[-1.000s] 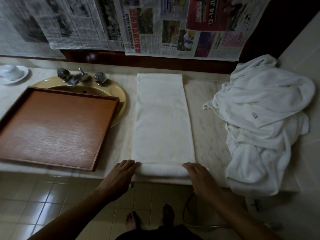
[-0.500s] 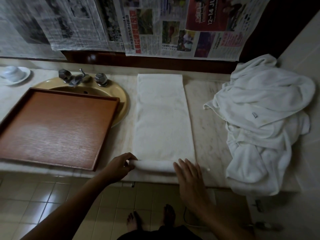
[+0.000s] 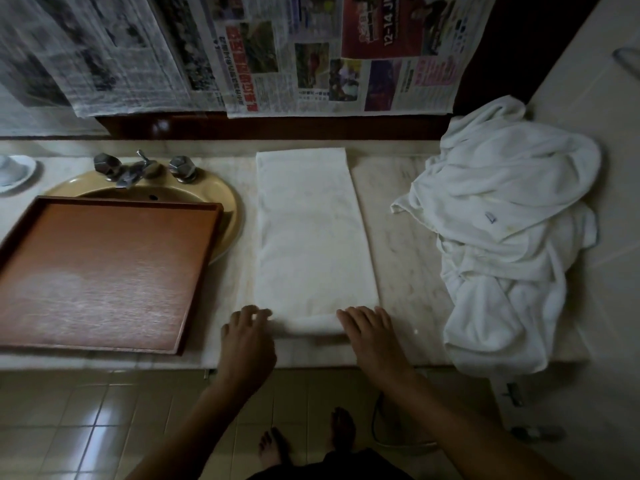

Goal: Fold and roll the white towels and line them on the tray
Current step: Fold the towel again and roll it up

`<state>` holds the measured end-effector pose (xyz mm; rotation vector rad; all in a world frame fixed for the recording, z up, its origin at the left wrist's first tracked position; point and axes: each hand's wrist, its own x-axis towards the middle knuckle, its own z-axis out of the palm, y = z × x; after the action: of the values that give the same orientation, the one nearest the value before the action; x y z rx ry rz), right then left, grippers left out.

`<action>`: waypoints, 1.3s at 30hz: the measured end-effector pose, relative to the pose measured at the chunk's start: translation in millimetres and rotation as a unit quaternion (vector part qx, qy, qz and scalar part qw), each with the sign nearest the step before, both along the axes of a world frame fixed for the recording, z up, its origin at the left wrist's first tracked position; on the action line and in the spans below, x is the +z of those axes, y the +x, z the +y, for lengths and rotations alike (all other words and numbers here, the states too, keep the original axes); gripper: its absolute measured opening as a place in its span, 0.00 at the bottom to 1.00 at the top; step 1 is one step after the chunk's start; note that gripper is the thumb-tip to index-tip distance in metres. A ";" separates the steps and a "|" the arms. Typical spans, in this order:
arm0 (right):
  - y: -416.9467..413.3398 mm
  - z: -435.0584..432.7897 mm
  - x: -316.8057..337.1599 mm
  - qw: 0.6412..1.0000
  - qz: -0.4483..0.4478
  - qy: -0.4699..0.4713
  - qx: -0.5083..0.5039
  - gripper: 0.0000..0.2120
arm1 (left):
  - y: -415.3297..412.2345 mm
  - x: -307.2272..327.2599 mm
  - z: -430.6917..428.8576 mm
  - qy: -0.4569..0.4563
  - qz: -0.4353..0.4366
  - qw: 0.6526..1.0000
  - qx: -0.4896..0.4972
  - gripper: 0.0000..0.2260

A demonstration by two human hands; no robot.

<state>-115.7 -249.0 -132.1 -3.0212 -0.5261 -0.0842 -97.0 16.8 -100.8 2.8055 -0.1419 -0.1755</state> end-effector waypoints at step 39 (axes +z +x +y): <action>-22.8 0.3 -1.8 0.979 0.063 0.174 -0.091 0.23 | 22.7 -35.2 21.1 -0.001 0.016 0.987 -0.162 0.28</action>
<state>-138.5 -248.7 -134.0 -2.7006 -0.1963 0.0053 -74.3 37.9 -136.0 2.7584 -0.5907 -0.2942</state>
